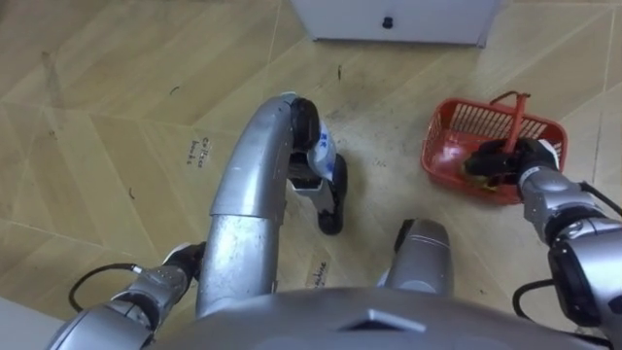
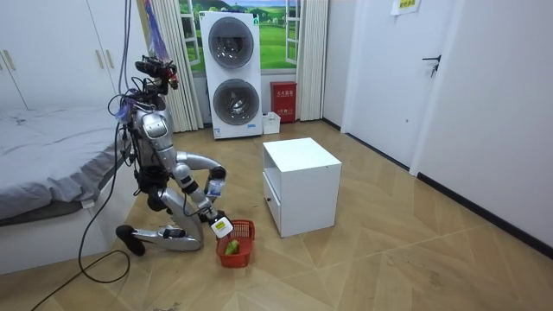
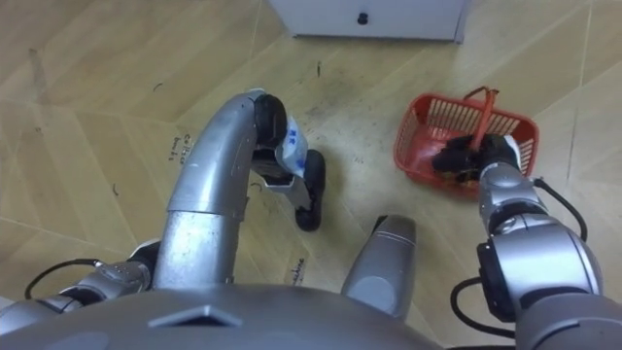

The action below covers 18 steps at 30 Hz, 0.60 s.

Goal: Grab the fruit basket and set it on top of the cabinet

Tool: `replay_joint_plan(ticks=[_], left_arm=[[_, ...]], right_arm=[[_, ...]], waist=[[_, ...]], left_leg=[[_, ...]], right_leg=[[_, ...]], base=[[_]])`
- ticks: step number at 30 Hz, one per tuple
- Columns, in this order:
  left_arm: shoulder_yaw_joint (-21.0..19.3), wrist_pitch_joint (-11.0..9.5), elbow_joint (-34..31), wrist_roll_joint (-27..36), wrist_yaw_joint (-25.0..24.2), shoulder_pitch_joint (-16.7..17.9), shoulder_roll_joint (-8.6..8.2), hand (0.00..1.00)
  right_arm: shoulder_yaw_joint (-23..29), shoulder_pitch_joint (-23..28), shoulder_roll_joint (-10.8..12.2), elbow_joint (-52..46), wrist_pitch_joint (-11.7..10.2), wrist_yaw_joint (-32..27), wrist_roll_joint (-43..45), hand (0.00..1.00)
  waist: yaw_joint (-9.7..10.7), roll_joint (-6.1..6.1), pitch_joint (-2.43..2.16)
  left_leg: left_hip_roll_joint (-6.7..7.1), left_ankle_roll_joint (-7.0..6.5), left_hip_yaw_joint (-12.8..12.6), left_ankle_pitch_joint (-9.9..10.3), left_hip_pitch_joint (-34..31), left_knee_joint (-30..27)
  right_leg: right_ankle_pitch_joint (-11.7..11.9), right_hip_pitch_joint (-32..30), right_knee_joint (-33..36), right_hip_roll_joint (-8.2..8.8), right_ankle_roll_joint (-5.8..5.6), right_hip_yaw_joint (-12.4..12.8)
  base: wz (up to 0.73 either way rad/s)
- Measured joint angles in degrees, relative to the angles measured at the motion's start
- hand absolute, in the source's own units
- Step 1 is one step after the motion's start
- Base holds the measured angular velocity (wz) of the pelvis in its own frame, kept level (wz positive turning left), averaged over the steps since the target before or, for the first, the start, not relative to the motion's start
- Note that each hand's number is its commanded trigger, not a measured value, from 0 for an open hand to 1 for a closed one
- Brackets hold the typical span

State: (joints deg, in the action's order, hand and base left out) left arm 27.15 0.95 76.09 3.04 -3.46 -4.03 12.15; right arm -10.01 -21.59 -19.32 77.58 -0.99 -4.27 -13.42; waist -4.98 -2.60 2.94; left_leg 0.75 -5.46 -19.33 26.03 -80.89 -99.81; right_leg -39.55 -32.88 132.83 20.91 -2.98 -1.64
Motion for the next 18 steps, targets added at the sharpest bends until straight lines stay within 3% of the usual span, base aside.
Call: replay_joint_plan(ticks=[9,18], left_arm=[[0.0,0.0,0.0,0.1,0.0,-0.1,0.01,0.00],[-3.0,-0.1,0.0,0.0,0.3,0.0,-0.01,0.00]], right_arm=[[-0.1,0.0,0.7,0.0,0.0,0.0,0.0,1.00],[0.0,-0.6,1.0,-1.9,0.1,0.7,0.0,1.00]], waist=[[0.0,-0.07,0.04],[-0.3,-0.94,0.54]], left_leg=[[-0.01,-0.10,1.3,0.1,0.3,-1.0],[0.07,-0.27,2.6,0.2,0.7,-2.0]], right_leg=[[0.0,1.2,0.1,-1.31,0.01,-0.3],[-0.1,3.3,0.0,-2.48,0.33,-0.8]], base=[[-0.02],[-0.01]])
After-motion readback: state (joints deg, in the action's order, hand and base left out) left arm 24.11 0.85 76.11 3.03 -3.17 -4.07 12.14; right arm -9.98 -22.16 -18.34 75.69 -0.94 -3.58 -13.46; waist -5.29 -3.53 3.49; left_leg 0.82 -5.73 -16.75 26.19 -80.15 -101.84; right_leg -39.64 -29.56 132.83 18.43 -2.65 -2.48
